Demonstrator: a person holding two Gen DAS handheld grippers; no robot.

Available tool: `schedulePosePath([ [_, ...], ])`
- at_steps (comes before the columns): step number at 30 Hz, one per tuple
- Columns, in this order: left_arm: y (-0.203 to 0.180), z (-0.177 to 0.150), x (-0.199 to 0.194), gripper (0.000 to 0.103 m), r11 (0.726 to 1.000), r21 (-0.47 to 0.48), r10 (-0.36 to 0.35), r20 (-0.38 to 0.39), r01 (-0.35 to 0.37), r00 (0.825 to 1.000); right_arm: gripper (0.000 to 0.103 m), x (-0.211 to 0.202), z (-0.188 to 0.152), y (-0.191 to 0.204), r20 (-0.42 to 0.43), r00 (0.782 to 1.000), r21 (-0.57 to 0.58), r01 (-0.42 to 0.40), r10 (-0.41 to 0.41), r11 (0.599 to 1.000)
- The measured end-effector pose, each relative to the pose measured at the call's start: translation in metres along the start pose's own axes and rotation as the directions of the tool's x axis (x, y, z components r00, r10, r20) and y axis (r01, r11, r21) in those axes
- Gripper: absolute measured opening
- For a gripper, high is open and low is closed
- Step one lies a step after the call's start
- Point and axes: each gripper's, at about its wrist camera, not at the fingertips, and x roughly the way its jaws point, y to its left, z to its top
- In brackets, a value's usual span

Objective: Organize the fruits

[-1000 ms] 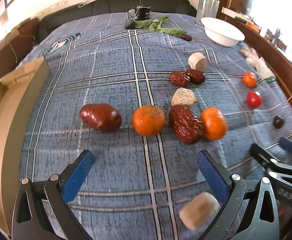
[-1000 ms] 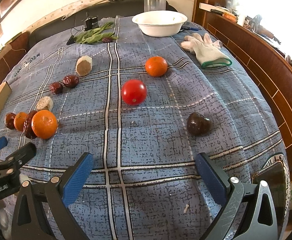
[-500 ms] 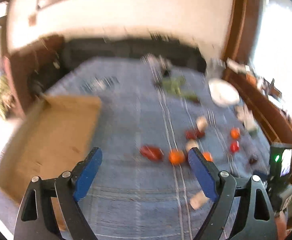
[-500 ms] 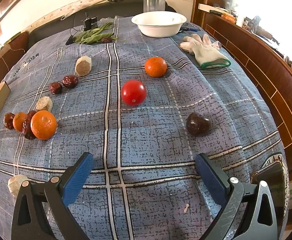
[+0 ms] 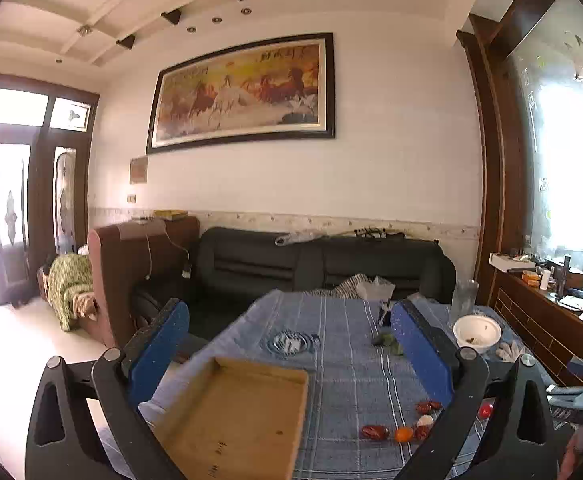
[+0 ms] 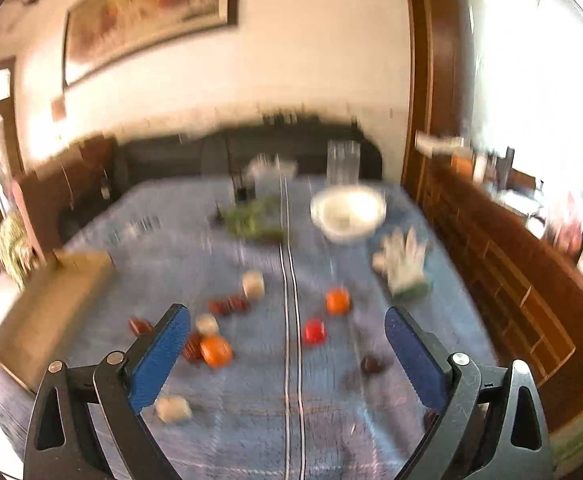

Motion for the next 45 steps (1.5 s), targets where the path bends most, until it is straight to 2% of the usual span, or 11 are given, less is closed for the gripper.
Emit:
schedulePosePath([
  [3, 0.011, 0.025, -0.01, 0.103, 1.0, -0.006, -0.03, -0.012, 0.03, 0.999, 0.101, -0.034, 0.022, 0.002, 0.089, 0.995, 0.019, -0.04, 0.038, 0.999],
  [6, 0.016, 0.026, -0.017, 0.103, 0.999, 0.003, -0.033, -0.044, 0.033, 0.999, 0.103, -0.047, 0.028, 0.0, 0.116, 0.988, 0.061, -0.111, 0.103, 0.992],
  [8, 0.015, 0.014, -0.011, 0.103, 0.999, 0.004, -0.041, -0.081, 0.042, 0.996, 0.103, -0.037, 0.022, -0.002, 0.085, 0.985, 0.1, -0.16, 0.151, 0.982],
  [11, 0.012, -0.012, 0.009, 0.103, 0.998, 0.006, -0.066, -0.165, 0.068, 0.984, 0.103, -0.007, -0.001, 0.0, -0.015, 0.985, 0.132, -0.166, 0.17, 0.977],
  [15, 0.006, -0.051, 0.052, 0.103, 0.992, -0.059, -0.121, -0.322, 0.108, 0.939, 0.1, 0.045, -0.04, 0.0, -0.168, 0.96, 0.168, -0.195, 0.223, 0.966],
  [19, -0.011, -0.091, 0.095, 0.103, 0.992, -0.083, -0.126, -0.435, 0.099, 0.892, 0.087, 0.084, -0.07, -0.001, -0.253, 0.933, 0.152, -0.222, 0.255, 0.963],
  [24, -0.052, -0.114, 0.138, 0.079, 0.986, -0.104, -0.166, -0.525, 0.131, 0.835, 0.084, 0.108, -0.081, -0.013, -0.257, 0.92, 0.157, -0.263, 0.296, 0.952],
  [27, -0.077, -0.123, 0.156, 0.078, 0.985, -0.103, -0.17, -0.549, 0.135, 0.819, 0.083, 0.116, -0.083, -0.022, -0.22, 0.916, 0.184, -0.299, 0.335, 0.937],
  [37, -0.11, -0.122, 0.167, 0.078, 0.976, -0.114, -0.215, -0.546, 0.183, 0.81, 0.083, 0.113, -0.084, -0.027, -0.208, 0.929, 0.136, -0.282, 0.306, 0.95],
  [41, -0.086, -0.113, 0.147, 0.078, 0.973, -0.129, -0.229, -0.516, 0.189, 0.826, 0.084, 0.101, -0.083, -0.019, -0.201, 0.928, 0.151, -0.289, 0.315, 0.945],
  [45, -0.035, -0.101, 0.12, 0.078, 0.971, -0.18, -0.228, -0.481, 0.159, 0.847, 0.084, 0.085, -0.087, 0.01, -0.216, 0.915, 0.142, -0.317, 0.342, 0.938],
])
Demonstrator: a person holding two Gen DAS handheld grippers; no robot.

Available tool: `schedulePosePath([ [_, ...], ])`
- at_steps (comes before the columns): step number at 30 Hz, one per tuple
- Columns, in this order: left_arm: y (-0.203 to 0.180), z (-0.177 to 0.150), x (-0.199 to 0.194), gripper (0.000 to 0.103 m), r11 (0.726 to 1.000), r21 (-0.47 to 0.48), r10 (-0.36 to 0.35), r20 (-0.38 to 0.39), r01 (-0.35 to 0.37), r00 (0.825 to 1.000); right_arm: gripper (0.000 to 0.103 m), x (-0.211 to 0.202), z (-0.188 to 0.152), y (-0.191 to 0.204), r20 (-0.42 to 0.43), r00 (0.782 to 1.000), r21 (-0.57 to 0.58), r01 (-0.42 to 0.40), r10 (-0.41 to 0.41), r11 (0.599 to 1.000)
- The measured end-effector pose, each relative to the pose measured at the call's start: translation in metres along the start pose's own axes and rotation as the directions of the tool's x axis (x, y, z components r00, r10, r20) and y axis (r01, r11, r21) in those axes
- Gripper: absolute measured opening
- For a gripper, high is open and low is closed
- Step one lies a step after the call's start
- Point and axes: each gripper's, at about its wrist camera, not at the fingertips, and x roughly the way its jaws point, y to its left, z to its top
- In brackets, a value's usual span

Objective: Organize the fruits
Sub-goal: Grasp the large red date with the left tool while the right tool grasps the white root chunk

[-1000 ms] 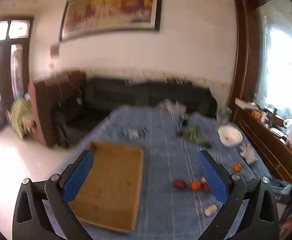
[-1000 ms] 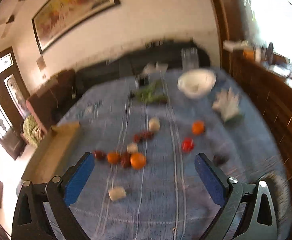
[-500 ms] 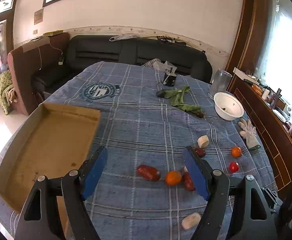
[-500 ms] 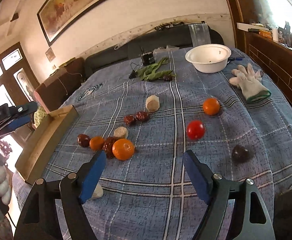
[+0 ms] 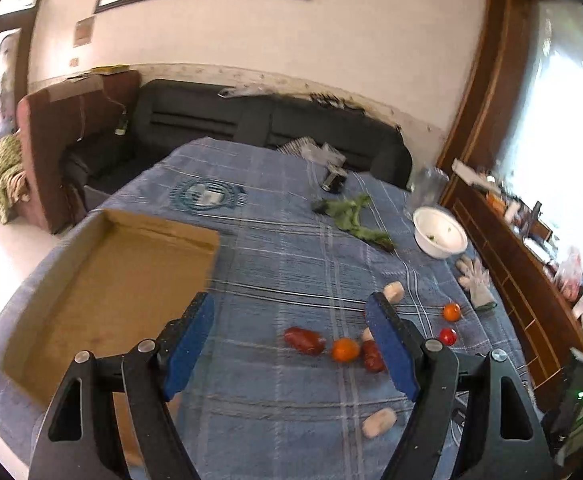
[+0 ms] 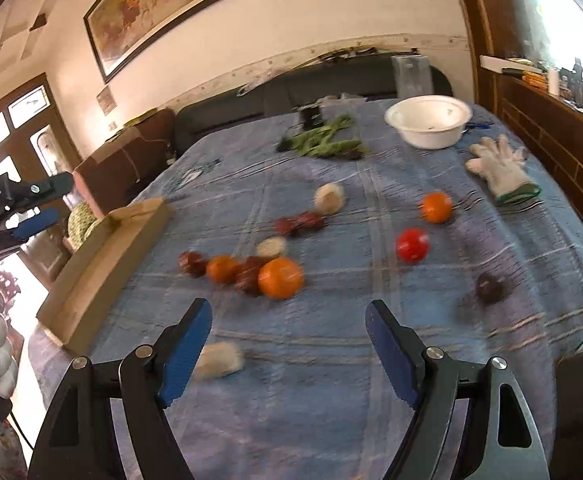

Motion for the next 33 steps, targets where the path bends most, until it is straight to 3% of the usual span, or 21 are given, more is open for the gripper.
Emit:
schedulePosePath([
  [6, 0.041, -0.004, -0.028, 0.079, 1.0, 0.01, 0.02, -0.001, -0.02, 1.0, 0.084, -0.009, -0.019, 0.042, -0.008, 1.0, -0.02, 0.006, -0.006, 1.0],
  [10, 0.046, -0.011, -0.013, 0.079, 1.0, 0.006, -0.017, -0.058, 0.018, 0.998, 0.072, -0.001, -0.022, 0.051, -0.057, 0.998, -0.029, 0.01, -0.012, 1.0],
  [14, 0.041, -0.021, 0.019, 0.079, 0.999, 0.002, -0.048, -0.152, 0.049, 0.987, 0.059, 0.013, -0.021, 0.053, -0.105, 0.994, -0.07, 0.028, -0.035, 0.997],
  [22, 0.019, -0.033, 0.11, 0.079, 0.997, 0.027, -0.056, -0.326, 0.068, 0.944, 0.058, 0.046, -0.019, 0.044, -0.17, 0.985, -0.09, -0.011, -0.004, 0.996],
  [33, -0.022, -0.05, 0.18, 0.079, 0.983, 0.172, 0.011, -0.396, 0.063, 0.918, 0.059, 0.078, -0.018, 0.042, -0.248, 0.969, -0.118, -0.025, -0.005, 0.993],
])
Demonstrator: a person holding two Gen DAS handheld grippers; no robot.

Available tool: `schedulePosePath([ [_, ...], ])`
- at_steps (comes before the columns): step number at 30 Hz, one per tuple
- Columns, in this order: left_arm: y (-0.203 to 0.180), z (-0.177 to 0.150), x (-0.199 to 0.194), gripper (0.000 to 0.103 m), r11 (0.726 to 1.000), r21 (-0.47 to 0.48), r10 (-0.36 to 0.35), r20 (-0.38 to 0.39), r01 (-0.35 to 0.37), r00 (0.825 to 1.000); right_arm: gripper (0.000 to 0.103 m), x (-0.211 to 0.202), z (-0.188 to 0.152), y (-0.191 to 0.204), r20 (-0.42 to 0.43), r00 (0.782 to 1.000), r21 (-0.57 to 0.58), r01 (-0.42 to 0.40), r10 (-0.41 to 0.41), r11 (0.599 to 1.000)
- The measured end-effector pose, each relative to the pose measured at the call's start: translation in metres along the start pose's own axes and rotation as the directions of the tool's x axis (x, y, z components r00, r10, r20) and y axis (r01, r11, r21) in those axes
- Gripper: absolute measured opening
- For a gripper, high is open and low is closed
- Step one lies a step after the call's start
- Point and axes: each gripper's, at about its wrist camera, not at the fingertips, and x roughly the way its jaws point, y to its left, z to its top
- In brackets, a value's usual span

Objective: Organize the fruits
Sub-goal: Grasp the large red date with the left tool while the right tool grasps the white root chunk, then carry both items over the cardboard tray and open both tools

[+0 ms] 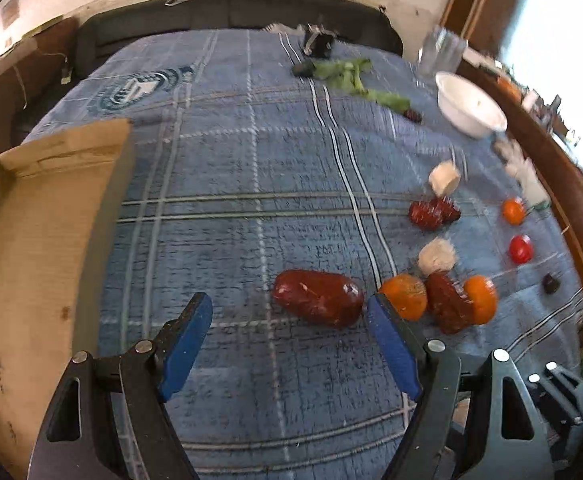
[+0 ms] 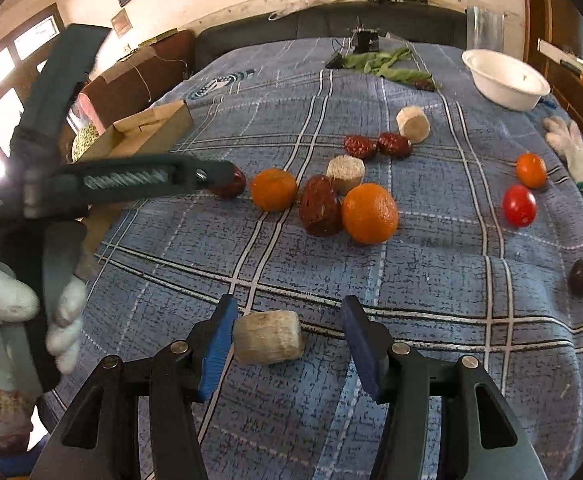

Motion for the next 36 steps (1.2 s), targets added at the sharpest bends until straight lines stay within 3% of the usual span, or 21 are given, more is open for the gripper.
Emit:
schedulePosePath([
  [2, -0.006, -0.003, 0.003, 0.078, 0.999, 0.03, 0.022, 0.021, -0.023, 1.0, 0.059, 0.0, 0.001, 0.001, 0.0, 1.0, -0.002, 0.0, 0.0, 1.0],
  [4, -0.011, -0.005, 0.004, 0.064, 0.997, 0.057, 0.044, 0.043, -0.047, 0.998, 0.057, 0.001, 0.0, 0.003, 0.003, 1.0, -0.016, 0.01, -0.01, 1.0],
  [5, -0.012, -0.006, 0.003, 0.048, 0.997, 0.063, 0.051, 0.055, -0.055, 0.997, 0.049, 0.001, 0.0, 0.004, 0.006, 1.0, -0.023, 0.008, -0.008, 1.0],
  [7, -0.007, -0.005, 0.0, 0.048, 0.999, 0.033, 0.01, 0.047, -0.011, 0.999, 0.035, -0.002, 0.0, 0.009, 0.008, 1.0, -0.041, -0.015, 0.016, 0.999],
  [8, -0.003, -0.005, -0.003, 0.048, 1.0, 0.007, -0.018, 0.048, 0.017, 0.999, 0.033, -0.003, 0.0, 0.012, 0.009, 1.0, -0.051, -0.01, 0.01, 0.999],
  [11, 0.009, -0.008, -0.02, 0.048, 0.998, -0.047, -0.047, 0.077, 0.05, 0.996, 0.033, -0.007, -0.003, 0.023, 0.023, 0.999, -0.104, 0.045, -0.043, 0.994],
  [17, 0.056, -0.02, -0.089, 0.048, 0.978, -0.144, -0.126, 0.169, 0.15, 0.978, 0.033, -0.024, 0.003, 0.037, 0.035, 0.999, -0.109, -0.021, 0.025, 0.994],
  [20, 0.083, -0.022, -0.126, 0.048, 0.981, -0.15, -0.089, 0.224, 0.125, 0.971, 0.033, -0.035, 0.018, 0.051, 0.049, 0.995, -0.116, -0.085, 0.091, 0.99],
  [24, 0.124, -0.008, -0.156, 0.049, 0.991, -0.134, 0.046, 0.252, -0.012, 0.967, 0.033, -0.038, 0.054, 0.083, 0.064, 0.978, -0.129, -0.191, 0.201, 0.973],
  [28, 0.166, 0.021, -0.144, 0.049, 0.984, -0.141, 0.137, 0.223, -0.107, 0.965, 0.033, -0.017, 0.093, 0.125, 0.072, 0.968, -0.179, -0.226, 0.241, 0.958],
  [32, 0.21, 0.047, -0.098, 0.049, 0.971, -0.226, 0.116, 0.127, -0.085, 0.985, 0.033, 0.023, 0.128, 0.168, 0.056, 0.976, -0.24, -0.193, 0.212, 0.951],
  [36, 0.232, 0.059, -0.06, 0.049, 0.959, -0.275, 0.1, 0.084, -0.073, 0.991, 0.033, 0.073, 0.146, 0.205, 0.021, 0.99, -0.319, -0.126, 0.14, 0.939],
])
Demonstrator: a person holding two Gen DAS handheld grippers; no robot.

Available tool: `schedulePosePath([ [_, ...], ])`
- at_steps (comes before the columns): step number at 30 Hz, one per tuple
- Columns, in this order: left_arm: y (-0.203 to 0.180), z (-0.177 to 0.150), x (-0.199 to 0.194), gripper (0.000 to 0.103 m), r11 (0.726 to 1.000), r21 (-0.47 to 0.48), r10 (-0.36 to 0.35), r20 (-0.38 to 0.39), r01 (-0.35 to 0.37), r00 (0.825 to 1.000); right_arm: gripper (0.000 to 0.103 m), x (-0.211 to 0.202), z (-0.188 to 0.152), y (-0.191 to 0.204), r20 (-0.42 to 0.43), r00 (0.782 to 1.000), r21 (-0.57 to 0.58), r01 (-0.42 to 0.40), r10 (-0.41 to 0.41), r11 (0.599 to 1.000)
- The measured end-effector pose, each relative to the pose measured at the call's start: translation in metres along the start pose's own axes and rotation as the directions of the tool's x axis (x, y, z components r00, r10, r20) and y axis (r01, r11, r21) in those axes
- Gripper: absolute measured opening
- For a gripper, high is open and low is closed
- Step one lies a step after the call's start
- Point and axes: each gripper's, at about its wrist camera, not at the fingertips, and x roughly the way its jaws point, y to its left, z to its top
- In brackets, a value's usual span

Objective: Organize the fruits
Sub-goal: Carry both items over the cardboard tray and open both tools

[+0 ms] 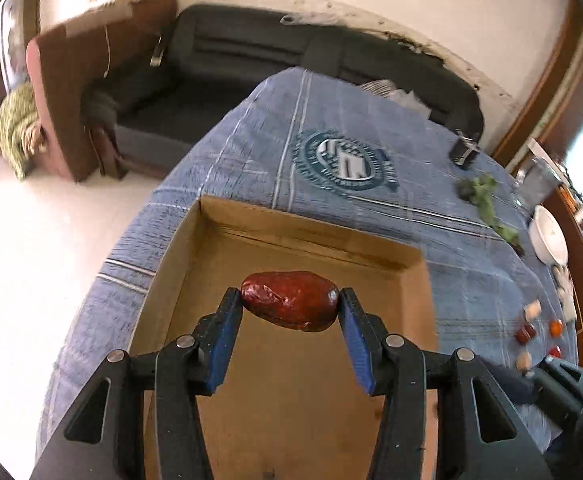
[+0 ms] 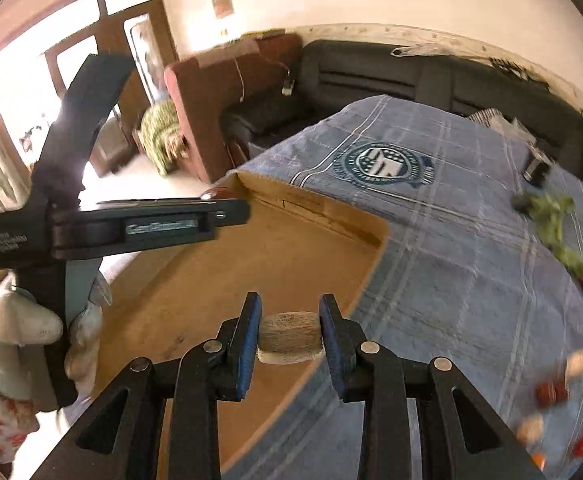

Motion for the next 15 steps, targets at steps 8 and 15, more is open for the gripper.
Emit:
schedulePosePath([
  [8, 0.024, 0.013, 0.053, 0.049, 0.998, -0.069, -0.002, -0.086, -0.004, 0.996, 0.033, 0.068, 0.015, 0.005, -0.068, 0.994, -0.079, 0.075, -0.08, 0.994],
  [15, 0.021, 0.015, 0.054, 0.049, 0.996, -0.086, -0.015, -0.082, 0.008, 0.997, 0.035, 0.091, 0.02, 0.003, -0.064, 0.99, -0.118, 0.115, -0.123, 0.986],
])
